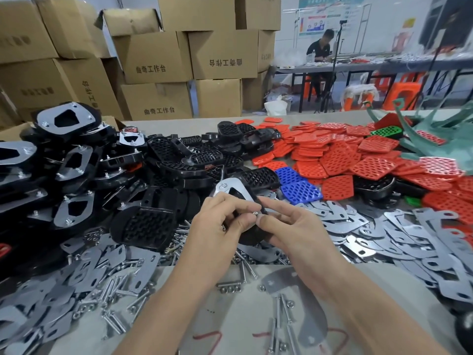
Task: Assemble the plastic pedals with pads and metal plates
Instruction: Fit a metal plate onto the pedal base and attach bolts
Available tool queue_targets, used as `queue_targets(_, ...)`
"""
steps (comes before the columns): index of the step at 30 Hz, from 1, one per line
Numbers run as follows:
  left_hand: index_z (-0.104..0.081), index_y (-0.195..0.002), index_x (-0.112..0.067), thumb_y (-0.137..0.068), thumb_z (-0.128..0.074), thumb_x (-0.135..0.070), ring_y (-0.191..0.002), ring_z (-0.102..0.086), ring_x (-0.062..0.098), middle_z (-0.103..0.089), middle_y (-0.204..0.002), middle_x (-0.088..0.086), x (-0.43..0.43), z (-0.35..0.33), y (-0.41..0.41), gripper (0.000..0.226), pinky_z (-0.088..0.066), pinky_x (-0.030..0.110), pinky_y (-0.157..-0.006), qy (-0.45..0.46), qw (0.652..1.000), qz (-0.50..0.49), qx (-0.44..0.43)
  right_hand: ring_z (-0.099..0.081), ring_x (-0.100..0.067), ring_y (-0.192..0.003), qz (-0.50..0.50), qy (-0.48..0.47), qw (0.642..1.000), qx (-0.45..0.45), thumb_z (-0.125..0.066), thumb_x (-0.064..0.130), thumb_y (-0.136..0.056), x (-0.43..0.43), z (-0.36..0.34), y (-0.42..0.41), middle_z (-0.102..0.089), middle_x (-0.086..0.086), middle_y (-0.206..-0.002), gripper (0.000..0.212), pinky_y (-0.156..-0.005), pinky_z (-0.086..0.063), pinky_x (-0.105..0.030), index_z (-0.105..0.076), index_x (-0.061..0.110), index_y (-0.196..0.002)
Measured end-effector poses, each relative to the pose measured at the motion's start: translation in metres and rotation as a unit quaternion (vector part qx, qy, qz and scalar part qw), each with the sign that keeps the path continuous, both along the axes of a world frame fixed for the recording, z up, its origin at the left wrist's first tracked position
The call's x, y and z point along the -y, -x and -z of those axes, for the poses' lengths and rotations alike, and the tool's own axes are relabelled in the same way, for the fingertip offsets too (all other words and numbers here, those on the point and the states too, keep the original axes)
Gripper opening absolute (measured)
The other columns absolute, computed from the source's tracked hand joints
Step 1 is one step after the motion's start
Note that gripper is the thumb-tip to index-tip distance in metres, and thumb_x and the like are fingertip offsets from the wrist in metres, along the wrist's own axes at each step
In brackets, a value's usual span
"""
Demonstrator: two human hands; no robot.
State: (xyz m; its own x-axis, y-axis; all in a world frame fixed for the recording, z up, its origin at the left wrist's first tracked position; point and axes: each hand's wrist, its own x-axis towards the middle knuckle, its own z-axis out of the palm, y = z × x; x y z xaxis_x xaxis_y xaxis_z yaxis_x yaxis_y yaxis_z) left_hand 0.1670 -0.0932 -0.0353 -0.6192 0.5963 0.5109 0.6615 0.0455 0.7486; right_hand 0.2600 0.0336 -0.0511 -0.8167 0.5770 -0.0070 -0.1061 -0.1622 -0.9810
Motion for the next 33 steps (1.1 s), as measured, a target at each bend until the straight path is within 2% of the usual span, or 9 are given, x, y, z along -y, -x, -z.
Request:
queue_targets(4, -0.075, -0.092, -0.041, -0.089, -0.071, -0.009, -0.086, -0.05, 0.003, -0.064, -0.091, -0.018, 0.005, 0.0, 0.003, 0.032, -0.039, 0.012, -0.079, 0.016, 0.999, 0.019, 0.025, -0.066, -0.025, -0.089, -0.005, 0.004, 1.0, 0.007, -0.077, 0.009, -0.085, 0.003, -0.001, 0.0, -0.066, -0.021, -0.095, 0.035, -0.106, -0.046, -0.059, -0.074, 0.023, -0.116)
queue_targets(7, -0.075, -0.093, -0.041, -0.09, -0.071, -0.011, -0.085, -0.049, 0.002, -0.064, -0.091, -0.017, 0.006, 0.0, 0.003, 0.03, -0.036, 0.008, -0.078, 0.032, 0.999, 0.021, 0.024, -0.068, -0.023, -0.093, -0.009, 0.007, 1.0, 0.01, -0.078, 0.01, -0.085, 0.004, -0.002, 0.0, -0.07, -0.026, -0.105, 0.034, -0.107, -0.05, -0.055, -0.074, 0.023, -0.116)
queue_targets(9, -0.076, -0.095, -0.039, -0.09, -0.072, -0.012, -0.085, -0.049, 0.003, -0.064, -0.091, -0.018, 0.007, -0.001, 0.004, 0.027, -0.037, 0.008, -0.077, 0.035, 0.999, 0.027, 0.026, -0.069, -0.023, -0.094, -0.009, 0.01, 1.0, 0.007, -0.078, 0.011, -0.086, 0.004, -0.003, 0.0, -0.067, -0.03, -0.114, 0.033, -0.103, -0.052, -0.049, -0.074, 0.023, -0.116)
queue_targets(11, -0.077, -0.095, -0.037, -0.09, -0.072, -0.011, -0.083, -0.051, 0.004, -0.065, -0.091, -0.019, 0.008, -0.002, 0.006, 0.027, -0.041, 0.012, -0.079, 0.033, 0.998, 0.035, 0.038, -0.069, -0.018, -0.09, -0.007, -0.001, 1.0, 0.013, -0.078, 0.011, -0.086, 0.003, -0.003, 0.0, -0.069, -0.026, -0.105, 0.033, -0.094, -0.057, -0.039, -0.073, 0.024, -0.116)
queue_targets(15, -0.078, -0.092, -0.031, -0.089, -0.072, -0.002, -0.083, -0.064, 0.01, -0.071, -0.094, -0.013, 0.008, -0.003, 0.007, 0.03, -0.056, 0.025, -0.083, -0.001, 0.996, 0.048, 0.079, -0.068, -0.005, -0.08, 0.011, -0.034, 0.999, 0.006, -0.079, 0.012, -0.086, 0.006, -0.005, -0.001, -0.072, 0.005, -0.083, 0.031, -0.078, -0.054, -0.024, -0.074, 0.028, -0.112)
queue_targets(21, -0.076, -0.088, -0.03, -0.088, -0.071, 0.001, -0.085, -0.069, 0.007, -0.07, -0.091, -0.012, 0.007, 0.0, 0.009, 0.031, -0.058, 0.022, -0.08, -0.024, 0.997, 0.039, 0.055, -0.069, 0.004, -0.086, 0.044, -0.114, 0.993, -0.002, -0.08, 0.017, -0.086, 0.011, -0.008, -0.003, -0.076, 0.004, -0.091, 0.033, -0.072, -0.047, -0.005, -0.076, 0.026, -0.117)
queue_targets(26, -0.08, -0.099, -0.027, -0.092, -0.067, 0.001, -0.101, -0.062, 0.021, -0.064, -0.098, -0.014, 0.009, 0.002, 0.011, 0.032, -0.055, 0.034, -0.087, -0.004, 0.998, 0.044, -0.039, -0.066, 0.0, -0.077, 0.007, -0.06, 0.998, -0.004, -0.08, 0.015, -0.086, 0.006, -0.005, -0.001, -0.07, 0.014, -0.074, 0.026, -0.071, -0.051, -0.014, -0.075, 0.033, -0.105)
queue_targets(30, -0.076, -0.108, -0.036, -0.098, -0.061, -0.006, -0.108, -0.057, 0.016, -0.062, -0.103, -0.015, 0.011, 0.0, 0.007, 0.034, -0.048, 0.025, -0.093, 0.023, 0.998, 0.054, -0.036, -0.071, -0.026, -0.091, 0.006, -0.013, 1.0, 0.0, -0.08, 0.016, -0.086, 0.006, -0.004, 0.001, -0.074, -0.006, -0.093, 0.028, -0.096, -0.056, -0.045, -0.076, 0.025, -0.113)
queue_targets(33, -0.07, -0.115, -0.041, -0.097, -0.06, -0.02, -0.099, -0.056, 0.011, -0.062, -0.1, -0.016, 0.012, -0.004, 0.003, 0.03, -0.039, 0.01, -0.085, 0.012, 0.999, 0.043, -0.032, -0.075, -0.023, -0.092, -0.003, -0.016, 1.0, -0.008, -0.077, 0.014, -0.088, 0.007, -0.008, -0.001, -0.08, -0.002, -0.095, 0.026, -0.087, -0.057, -0.032, -0.082, 0.039, -0.096)
